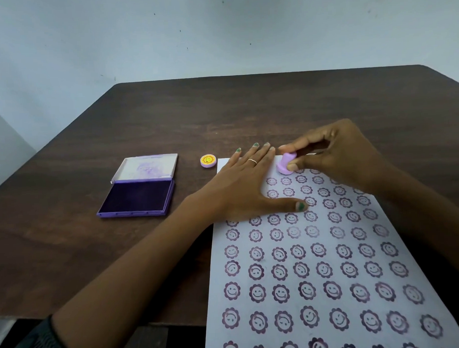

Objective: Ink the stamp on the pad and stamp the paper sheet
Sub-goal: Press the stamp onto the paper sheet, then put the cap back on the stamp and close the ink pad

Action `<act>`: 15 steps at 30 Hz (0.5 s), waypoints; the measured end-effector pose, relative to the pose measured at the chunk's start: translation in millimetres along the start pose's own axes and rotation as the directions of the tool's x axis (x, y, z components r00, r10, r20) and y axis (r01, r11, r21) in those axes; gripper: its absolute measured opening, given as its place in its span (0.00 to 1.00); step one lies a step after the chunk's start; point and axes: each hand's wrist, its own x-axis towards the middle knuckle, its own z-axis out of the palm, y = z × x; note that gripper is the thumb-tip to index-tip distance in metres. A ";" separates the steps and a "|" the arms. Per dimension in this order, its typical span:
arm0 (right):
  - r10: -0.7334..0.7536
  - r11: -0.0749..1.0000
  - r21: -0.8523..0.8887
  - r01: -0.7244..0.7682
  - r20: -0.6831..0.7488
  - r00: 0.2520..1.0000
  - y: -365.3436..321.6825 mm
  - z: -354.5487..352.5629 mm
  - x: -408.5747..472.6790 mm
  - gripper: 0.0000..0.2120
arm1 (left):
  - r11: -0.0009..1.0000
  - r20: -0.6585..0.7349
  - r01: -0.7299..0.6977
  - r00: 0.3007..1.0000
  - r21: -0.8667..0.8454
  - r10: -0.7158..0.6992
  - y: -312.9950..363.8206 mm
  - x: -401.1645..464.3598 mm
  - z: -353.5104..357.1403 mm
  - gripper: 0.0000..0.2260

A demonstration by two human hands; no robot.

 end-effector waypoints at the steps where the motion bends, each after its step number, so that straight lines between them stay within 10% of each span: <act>1: 0.021 0.997 0.079 -0.018 -0.040 0.999 1.8 -1.0 -0.6 0.15 | 1.000 -0.008 0.002 1.000 -0.017 -0.003 -0.3 0.2 -0.3 0.49; 7: 0.158 0.860 0.508 -0.041 -0.189 0.969 10.3 -6.1 1.3 0.15 | 0.993 -0.097 0.008 0.995 -0.114 -0.019 1.1 -3.0 -18.8 0.49; 15: 0.258 0.632 0.772 -0.067 -0.128 0.958 16.4 -8.5 3.7 0.19 | 0.984 -0.348 0.176 0.923 0.005 -0.163 -42.4 -24.8 -60.4 0.20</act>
